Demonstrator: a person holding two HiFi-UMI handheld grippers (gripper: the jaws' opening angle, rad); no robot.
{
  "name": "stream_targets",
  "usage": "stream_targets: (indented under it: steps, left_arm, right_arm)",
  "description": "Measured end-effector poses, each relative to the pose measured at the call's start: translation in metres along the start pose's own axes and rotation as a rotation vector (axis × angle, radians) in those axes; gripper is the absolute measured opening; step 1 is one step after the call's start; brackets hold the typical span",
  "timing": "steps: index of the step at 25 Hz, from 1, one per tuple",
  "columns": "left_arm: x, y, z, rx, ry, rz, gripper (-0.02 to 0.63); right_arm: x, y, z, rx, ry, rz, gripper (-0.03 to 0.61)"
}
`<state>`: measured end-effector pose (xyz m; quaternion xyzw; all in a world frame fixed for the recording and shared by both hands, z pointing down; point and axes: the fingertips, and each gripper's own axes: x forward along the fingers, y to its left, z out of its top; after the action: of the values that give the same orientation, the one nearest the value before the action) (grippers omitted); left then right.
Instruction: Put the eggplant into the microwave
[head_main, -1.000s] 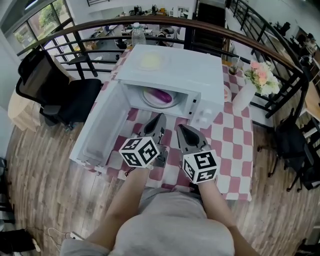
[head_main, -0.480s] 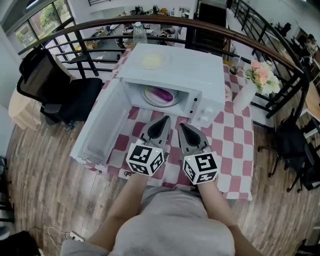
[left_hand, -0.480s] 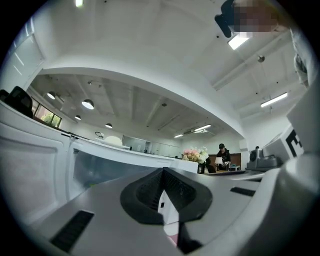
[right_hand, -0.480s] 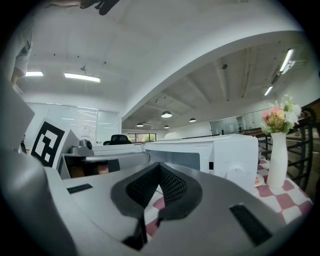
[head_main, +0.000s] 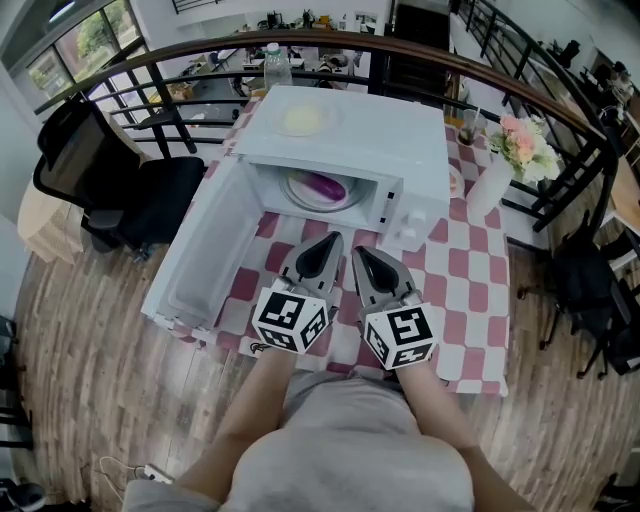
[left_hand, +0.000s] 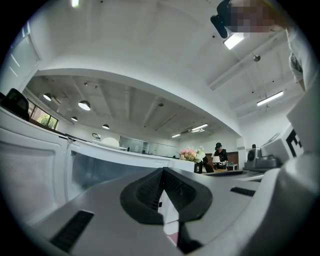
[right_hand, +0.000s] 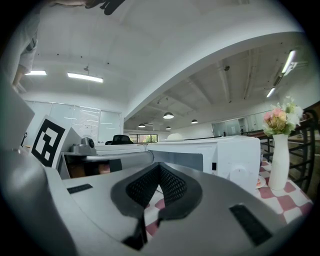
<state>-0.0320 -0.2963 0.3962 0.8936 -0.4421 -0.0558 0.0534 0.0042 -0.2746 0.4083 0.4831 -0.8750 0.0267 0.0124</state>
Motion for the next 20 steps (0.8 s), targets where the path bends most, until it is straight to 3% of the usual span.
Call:
stream_targets:
  steps: [20]
  left_arm:
    - [0.005, -0.016, -0.004, 0.02, 0.029, -0.042, 0.003]
  right_arm:
    - [-0.005, 0.001, -0.002, 0.004, 0.004, 0.014, 0.023]
